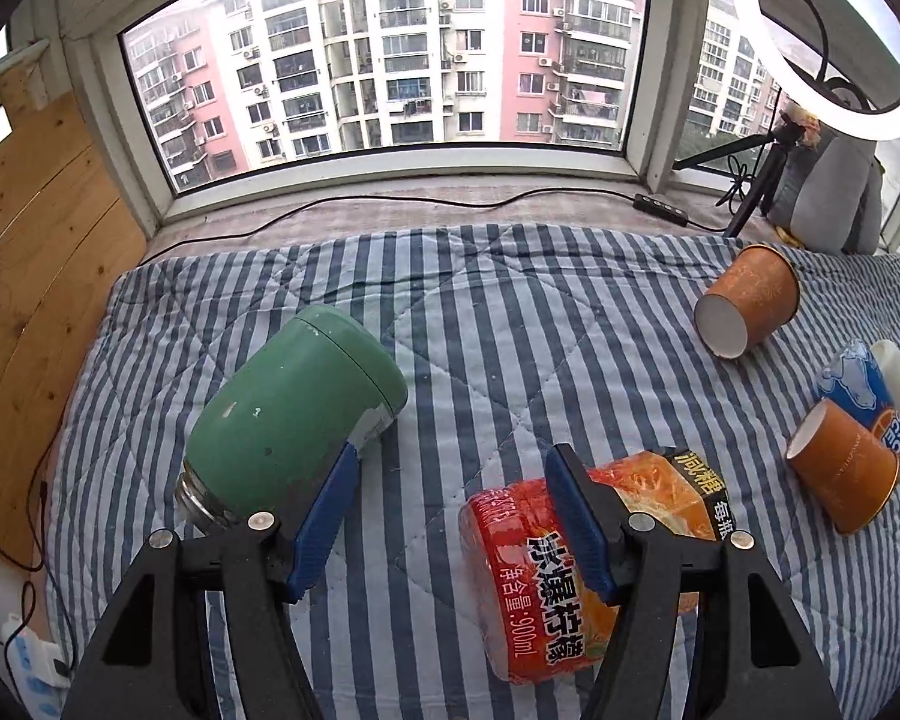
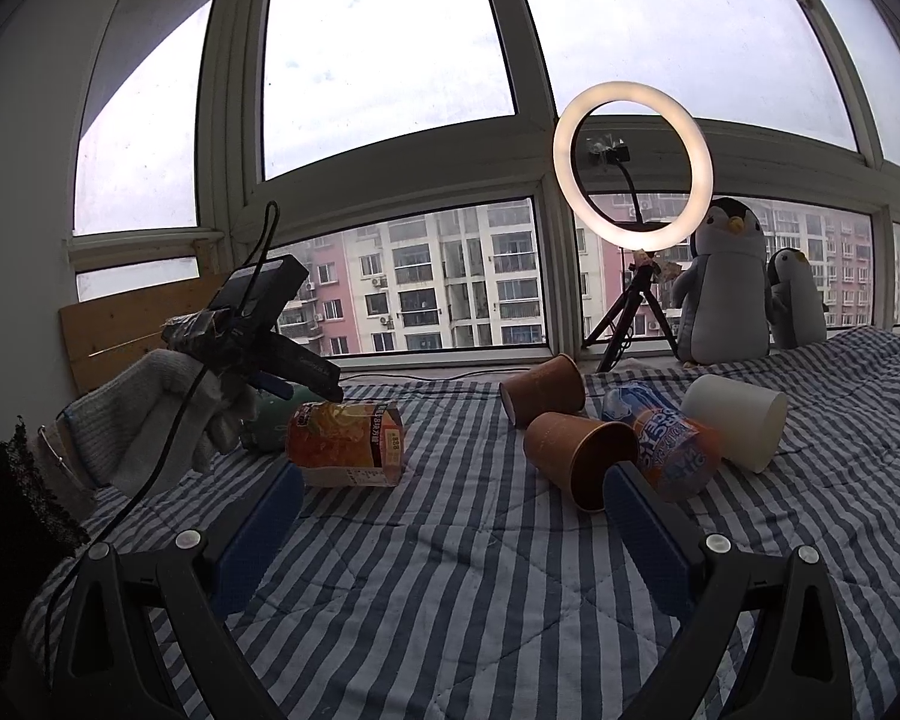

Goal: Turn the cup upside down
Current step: 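Lift the jar with the left tool while the right tool closes on its body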

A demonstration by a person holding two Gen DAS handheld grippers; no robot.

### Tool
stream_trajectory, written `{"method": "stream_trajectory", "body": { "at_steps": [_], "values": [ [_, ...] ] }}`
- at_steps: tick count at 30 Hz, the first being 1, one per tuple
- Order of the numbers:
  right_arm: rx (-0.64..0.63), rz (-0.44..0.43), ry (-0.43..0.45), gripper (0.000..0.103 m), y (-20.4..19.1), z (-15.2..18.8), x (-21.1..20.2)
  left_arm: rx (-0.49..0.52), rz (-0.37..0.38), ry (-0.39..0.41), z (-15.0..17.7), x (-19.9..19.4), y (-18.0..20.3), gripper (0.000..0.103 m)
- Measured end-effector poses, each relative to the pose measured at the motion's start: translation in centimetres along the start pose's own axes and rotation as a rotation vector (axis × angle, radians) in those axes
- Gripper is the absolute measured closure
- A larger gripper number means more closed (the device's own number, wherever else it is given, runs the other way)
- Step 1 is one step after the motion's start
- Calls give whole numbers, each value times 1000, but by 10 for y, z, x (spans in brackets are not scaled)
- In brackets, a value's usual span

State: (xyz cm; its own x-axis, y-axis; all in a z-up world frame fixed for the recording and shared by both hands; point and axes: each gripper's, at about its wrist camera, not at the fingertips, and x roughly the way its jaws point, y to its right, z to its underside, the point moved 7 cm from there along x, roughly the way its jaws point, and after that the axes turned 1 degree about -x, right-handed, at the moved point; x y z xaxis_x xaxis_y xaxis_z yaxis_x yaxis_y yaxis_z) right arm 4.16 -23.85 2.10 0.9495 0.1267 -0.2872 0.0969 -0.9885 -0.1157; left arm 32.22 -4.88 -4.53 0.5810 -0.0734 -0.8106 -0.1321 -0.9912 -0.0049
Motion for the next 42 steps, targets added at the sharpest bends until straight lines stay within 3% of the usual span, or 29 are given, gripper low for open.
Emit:
{"method": "stream_trajectory", "body": {
  "at_steps": [7, 12, 14, 19, 21, 27, 33, 37, 42],
  "values": [
    [14, -10, -11, 4, 3, 1, 2, 66, 54, 13, 70, -51, 0, 34],
    [-8, -64, -51, 4, -6, 5, 8, 4, 28, 101, 105, -86, -26, 32],
    [-58, -178, -73, 4, -25, 9, 6, -5, 15, 135, 117, -97, -35, 31],
    [-259, -209, -123, 5, -66, 30, 8, -33, 36, 152, 139, -111, -53, 31],
    [-323, -169, -123, 5, -76, 36, 9, -38, 48, 151, 145, -114, -58, 31],
    [-328, -178, -163, 5, -77, 36, 11, -90, 111, 168, 165, -133, -71, 31],
    [-410, -195, -196, 5, -82, 29, 10, -57, 114, 215, 214, -164, -57, 30],
    [-495, -263, -240, 5, -94, 13, 5, -117, 223, 195, 264, -177, -38, 29],
    [-601, -442, -395, 5, -120, 4, 11, -129, 340, 133, 304, -172, 19, 29]
  ]
}}
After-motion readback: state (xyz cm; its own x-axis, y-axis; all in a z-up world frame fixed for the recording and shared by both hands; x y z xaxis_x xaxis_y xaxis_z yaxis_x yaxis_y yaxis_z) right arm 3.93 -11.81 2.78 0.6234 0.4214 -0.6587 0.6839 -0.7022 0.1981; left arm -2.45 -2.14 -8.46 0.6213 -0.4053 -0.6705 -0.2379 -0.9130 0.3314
